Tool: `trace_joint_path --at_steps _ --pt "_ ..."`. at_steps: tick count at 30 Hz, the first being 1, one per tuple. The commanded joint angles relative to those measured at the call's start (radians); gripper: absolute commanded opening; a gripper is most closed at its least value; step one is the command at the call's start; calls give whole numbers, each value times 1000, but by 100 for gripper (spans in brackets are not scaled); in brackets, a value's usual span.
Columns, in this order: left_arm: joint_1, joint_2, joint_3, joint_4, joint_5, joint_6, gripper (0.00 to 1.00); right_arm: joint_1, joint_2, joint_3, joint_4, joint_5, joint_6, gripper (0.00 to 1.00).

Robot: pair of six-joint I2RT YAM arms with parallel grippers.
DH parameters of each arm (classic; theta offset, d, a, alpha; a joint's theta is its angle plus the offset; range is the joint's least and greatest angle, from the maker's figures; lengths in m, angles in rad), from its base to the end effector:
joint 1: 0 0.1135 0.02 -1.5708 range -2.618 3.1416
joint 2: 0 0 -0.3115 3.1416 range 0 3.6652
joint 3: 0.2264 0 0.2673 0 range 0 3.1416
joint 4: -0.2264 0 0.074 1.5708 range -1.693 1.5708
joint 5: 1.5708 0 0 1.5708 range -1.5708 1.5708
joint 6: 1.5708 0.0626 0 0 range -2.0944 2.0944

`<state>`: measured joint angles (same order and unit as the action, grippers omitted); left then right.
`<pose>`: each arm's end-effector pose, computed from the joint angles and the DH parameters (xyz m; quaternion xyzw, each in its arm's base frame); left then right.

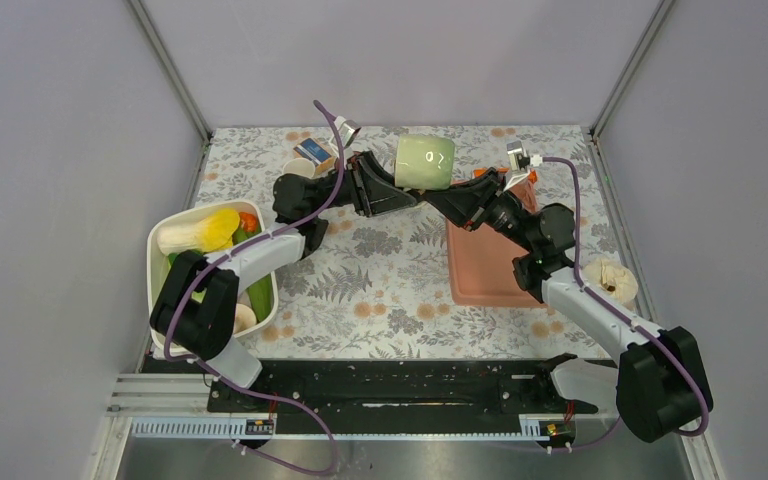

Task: Turn the mug right side up

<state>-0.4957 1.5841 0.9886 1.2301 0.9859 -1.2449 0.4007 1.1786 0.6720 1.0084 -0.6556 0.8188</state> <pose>0.2926 -0.2176 0.3929 0.2476 0.5244 -0.7387 0.3435 0.2302 0.1390 0.3869 -0.1709 0.5293 0.6010 0.5740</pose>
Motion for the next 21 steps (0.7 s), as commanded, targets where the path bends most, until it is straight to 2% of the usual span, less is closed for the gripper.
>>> trace_joint_path --at_steps 1,7,12,17,21 --pt "-14 -73 41 111 -6 12 35 23 -9 -1 -8 -16 -40 0" --pt "-14 -69 55 52 2 42 26 26 -10 -3 -14 -9 -40 0" --pt "-14 -81 58 -69 -1 119 17 42 -15 4 -14 -12 -37 0" --pt "-13 -93 82 -261 -17 235 7 50 -21 6 -26 -11 -50 0" --pt "-7 -95 92 -331 -35 264 0 56 -22 3 -42 -16 -71 0"
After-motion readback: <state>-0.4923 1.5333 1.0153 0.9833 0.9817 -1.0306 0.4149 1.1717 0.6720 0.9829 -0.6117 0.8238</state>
